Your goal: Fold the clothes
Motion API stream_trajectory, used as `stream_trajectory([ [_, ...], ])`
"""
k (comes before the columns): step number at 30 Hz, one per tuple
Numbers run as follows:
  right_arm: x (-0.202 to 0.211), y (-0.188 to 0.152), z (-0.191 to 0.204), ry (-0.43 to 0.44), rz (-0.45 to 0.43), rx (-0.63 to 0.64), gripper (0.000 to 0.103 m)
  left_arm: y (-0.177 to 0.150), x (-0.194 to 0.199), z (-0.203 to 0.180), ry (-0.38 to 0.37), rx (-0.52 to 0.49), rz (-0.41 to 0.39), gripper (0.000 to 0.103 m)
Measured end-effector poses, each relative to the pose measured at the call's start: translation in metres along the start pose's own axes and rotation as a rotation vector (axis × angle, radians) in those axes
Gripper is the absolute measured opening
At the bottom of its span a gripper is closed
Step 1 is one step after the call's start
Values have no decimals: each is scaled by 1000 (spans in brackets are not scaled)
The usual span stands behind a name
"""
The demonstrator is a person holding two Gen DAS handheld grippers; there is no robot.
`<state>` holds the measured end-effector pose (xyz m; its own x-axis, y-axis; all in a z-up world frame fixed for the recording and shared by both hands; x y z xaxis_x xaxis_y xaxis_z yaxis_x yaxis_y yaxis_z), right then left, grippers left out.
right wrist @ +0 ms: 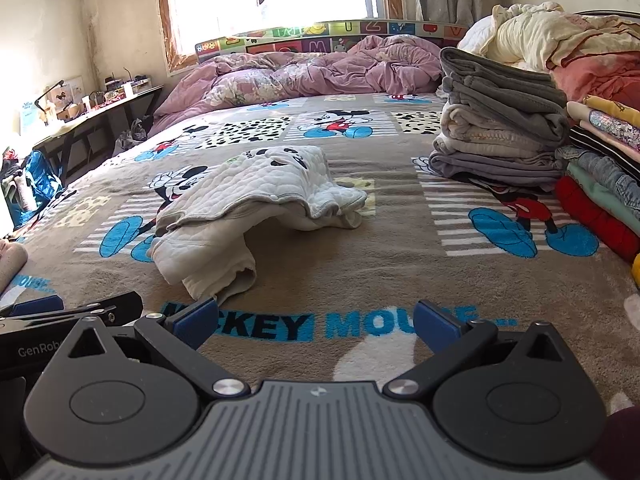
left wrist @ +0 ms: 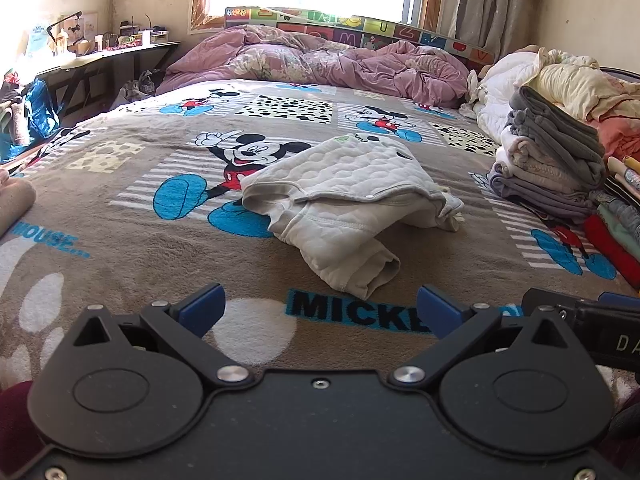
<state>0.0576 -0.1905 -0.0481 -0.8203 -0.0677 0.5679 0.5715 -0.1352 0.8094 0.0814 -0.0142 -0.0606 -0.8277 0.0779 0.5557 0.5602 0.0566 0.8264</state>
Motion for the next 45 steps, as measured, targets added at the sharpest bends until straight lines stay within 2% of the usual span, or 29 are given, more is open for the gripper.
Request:
stream_trajectory([
  [12, -12, 2, -8, 15, -9, -18, 103, -7, -10, 2, 26, -9, 26, 103],
  [16, -20, 3, -6, 55, -16, -4, 103, -11, -15, -1, 36, -22, 34, 103],
  [18, -25, 2, -7, 119, -19, -26, 103, -14, -18, -2, 45, -33, 39, 103],
  [26, -51, -22, -33, 187, -15, -148, 103, -20, -43, -4, 42, -21, 79, 103],
  [29, -59, -24, -43, 217, -6, -224, 103, -13, -52, -5, 31, -14, 57, 103],
  [35, -59, -5, -57, 272, -116, -313, 103, -1, -75, -10, 28, -52, 94, 103],
  [39, -65, -2, -61, 295, -108, -335, 103, 14, -94, -9, 37, -64, 78, 103],
  [45, -73, 0, -72, 262, -82, -356, 103, 40, -113, -6, 22, -39, 16, 102],
])
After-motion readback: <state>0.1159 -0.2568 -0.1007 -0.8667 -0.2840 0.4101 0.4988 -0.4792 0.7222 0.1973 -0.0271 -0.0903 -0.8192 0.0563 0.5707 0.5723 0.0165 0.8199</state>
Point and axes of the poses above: each gripper's, at about its wrist camera, not at the fingertips, and x roughly against the way its jaws point, z to its left, y to its top, the point moved 10 cm from there along -x, roughly the way its jaws point, and after that the axes turned 1 degree about -x, right-handed, at the moved point
